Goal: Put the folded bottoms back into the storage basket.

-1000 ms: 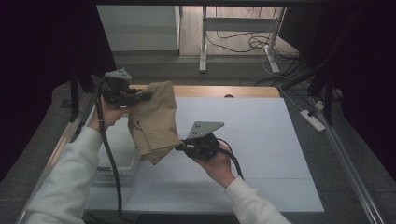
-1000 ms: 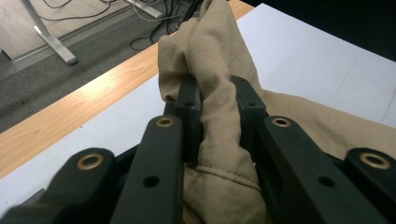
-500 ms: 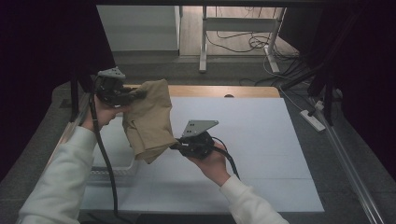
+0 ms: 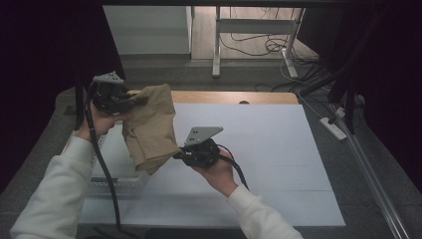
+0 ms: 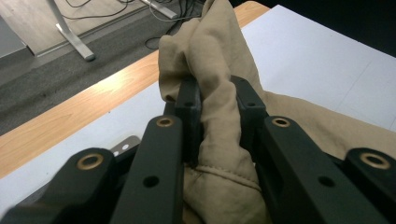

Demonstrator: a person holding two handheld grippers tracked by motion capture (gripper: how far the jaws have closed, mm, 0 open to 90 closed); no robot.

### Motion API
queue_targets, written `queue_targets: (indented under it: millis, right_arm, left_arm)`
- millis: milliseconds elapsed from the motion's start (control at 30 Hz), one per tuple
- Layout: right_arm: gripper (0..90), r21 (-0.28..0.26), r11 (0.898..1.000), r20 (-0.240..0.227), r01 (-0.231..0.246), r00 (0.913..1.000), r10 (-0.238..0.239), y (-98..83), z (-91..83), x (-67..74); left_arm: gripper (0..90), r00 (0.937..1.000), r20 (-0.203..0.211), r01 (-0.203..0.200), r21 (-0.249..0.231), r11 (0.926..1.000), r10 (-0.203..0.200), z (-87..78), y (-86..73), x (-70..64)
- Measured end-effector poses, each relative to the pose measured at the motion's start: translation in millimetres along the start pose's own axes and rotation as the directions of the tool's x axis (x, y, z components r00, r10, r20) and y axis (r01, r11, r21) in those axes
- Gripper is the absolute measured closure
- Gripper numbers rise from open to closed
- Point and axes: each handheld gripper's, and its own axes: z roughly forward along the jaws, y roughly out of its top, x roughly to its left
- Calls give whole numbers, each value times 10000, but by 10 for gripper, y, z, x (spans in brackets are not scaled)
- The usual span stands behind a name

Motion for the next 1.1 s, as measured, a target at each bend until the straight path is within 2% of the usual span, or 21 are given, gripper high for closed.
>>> queue_targets:
  millis: [567,1100]
  right_arm:
    - [840,62,9999,-243,124,9996,-123,112,215,36]
    - [840,83,9998,-466,185,9987,-181,222,455,81]
  left_arm:
    - [764,9995,-299,50,24,10000,-50,-162,-68,105]
    - [764,9982,-554,250,91,9996,-245,-333,-152,273]
